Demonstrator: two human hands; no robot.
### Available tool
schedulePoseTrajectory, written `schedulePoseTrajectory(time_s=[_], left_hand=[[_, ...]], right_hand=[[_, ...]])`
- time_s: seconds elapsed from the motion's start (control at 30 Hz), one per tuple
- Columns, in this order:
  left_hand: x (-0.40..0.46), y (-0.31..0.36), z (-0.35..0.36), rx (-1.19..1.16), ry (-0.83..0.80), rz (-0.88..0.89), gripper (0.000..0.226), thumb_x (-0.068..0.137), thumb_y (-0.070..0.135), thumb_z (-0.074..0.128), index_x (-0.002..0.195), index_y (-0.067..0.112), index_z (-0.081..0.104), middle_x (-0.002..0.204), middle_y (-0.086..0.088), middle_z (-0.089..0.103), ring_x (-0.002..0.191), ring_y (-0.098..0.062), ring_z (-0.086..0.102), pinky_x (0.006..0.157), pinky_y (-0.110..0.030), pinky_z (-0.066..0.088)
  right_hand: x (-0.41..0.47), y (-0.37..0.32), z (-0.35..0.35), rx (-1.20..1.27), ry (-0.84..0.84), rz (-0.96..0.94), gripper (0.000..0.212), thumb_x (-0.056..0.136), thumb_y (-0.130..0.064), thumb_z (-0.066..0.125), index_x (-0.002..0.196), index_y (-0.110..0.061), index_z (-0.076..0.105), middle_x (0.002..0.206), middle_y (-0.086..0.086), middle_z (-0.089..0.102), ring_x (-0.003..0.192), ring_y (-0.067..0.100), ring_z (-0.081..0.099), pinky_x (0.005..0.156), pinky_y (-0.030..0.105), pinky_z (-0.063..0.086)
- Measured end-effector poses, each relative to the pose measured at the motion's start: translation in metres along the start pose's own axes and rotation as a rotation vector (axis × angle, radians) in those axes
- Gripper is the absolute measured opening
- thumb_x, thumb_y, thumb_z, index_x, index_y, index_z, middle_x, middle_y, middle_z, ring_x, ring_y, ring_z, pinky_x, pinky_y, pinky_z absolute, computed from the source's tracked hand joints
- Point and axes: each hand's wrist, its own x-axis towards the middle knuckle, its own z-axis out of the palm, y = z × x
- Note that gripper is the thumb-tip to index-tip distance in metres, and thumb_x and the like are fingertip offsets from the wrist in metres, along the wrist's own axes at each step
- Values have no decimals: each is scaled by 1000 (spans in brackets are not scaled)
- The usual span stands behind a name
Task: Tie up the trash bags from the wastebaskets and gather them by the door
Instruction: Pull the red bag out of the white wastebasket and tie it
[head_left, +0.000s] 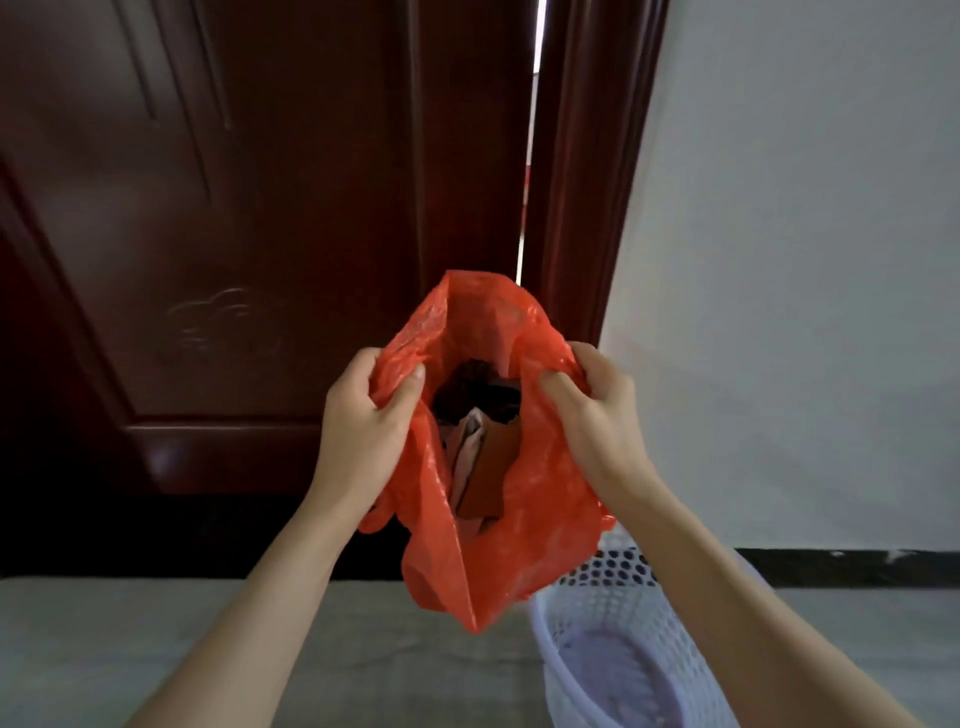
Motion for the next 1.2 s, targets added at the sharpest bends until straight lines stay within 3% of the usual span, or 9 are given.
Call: schedulePoseTrajectory(time_s=[0.23, 0.47, 0.57, 0.63, 0.77, 0.83, 0.93, 1.07, 1.2], left_hand=[[-38, -65, -94, 365, -202, -317, 15, 82, 23, 66, 94, 19, 57, 86, 6, 64, 85, -10, 61, 82, -29, 46], [-77, -119, -154, 839, -307, -514, 26, 77, 24, 67, 103, 27, 63, 102, -4, 69, 97, -26, 64, 80, -30, 49], [-79, -115, -168, 1142, -307, -405, 30, 80, 36, 64, 108, 30, 58, 106, -4, 68, 103, -30, 62, 81, -36, 49], [-72, -105, -174, 1245, -247, -259, 27, 83, 38, 62, 108, 30, 58, 108, 1, 66, 102, -28, 62, 78, -34, 47], [-53, -90, -182, 1304, -36, 113, 21, 81, 31, 67, 101, 27, 64, 96, 3, 65, 96, -23, 61, 70, -34, 47], [-46, -88, -183, 1380, -82, 49, 45, 80, 37, 66, 122, 29, 54, 115, 1, 59, 111, -25, 53, 89, -40, 43], [-52, -84, -182, 1269, -277, -198, 87, 73, 63, 60, 144, 39, 16, 150, 3, 25, 137, -26, 26, 113, -51, 16], [-85, -84, -203, 1001, -187, -394, 113, 56, 86, 48, 146, 37, 2, 158, 3, 6, 145, -24, 11, 117, -54, 9], [-125, -99, -202, 670, -320, -750, 121, 65, 65, 65, 146, 26, -16, 159, -8, -2, 147, -20, 4, 119, -39, 14]], right_hand=[[-27, 46, 94, -157, -362, 388, 8, 84, -15, 54, 90, -13, 59, 71, 1, 56, 62, 14, 53, 57, 23, 45], [-67, 92, 130, -305, -887, 598, 78, 78, 9, 52, 146, -16, 25, 105, 16, 61, 68, 19, 61, 52, 19, 49], [-63, 85, 141, -262, -801, 499, 64, 81, 10, 51, 140, -8, 36, 94, 15, 67, 55, 8, 61, 41, 14, 44], [-55, 79, 145, -281, -676, 332, 52, 82, 8, 50, 132, -6, 49, 80, 2, 65, 63, 7, 63, 56, 17, 49], [-34, 63, 143, -345, -334, -50, 41, 87, -3, 54, 126, -16, 56, 104, -2, 60, 94, 8, 55, 82, 12, 38], [-32, 61, 141, -277, -256, -104, 52, 87, -13, 59, 137, -21, 44, 117, -5, 47, 95, 10, 53, 83, 18, 40], [-46, 76, 134, -246, -248, -109, 63, 88, -38, 55, 144, -29, 27, 128, -9, 37, 88, 5, 55, 76, 25, 48], [-78, 118, 118, -80, -285, -108, 70, 82, -51, 37, 146, -29, 19, 135, -9, 35, 101, -5, 48, 87, 18, 40], [-104, 160, 107, -323, -664, -60, 89, 69, -46, 46, 142, -27, 0, 152, -3, 21, 138, 21, 32, 107, 33, 31]])
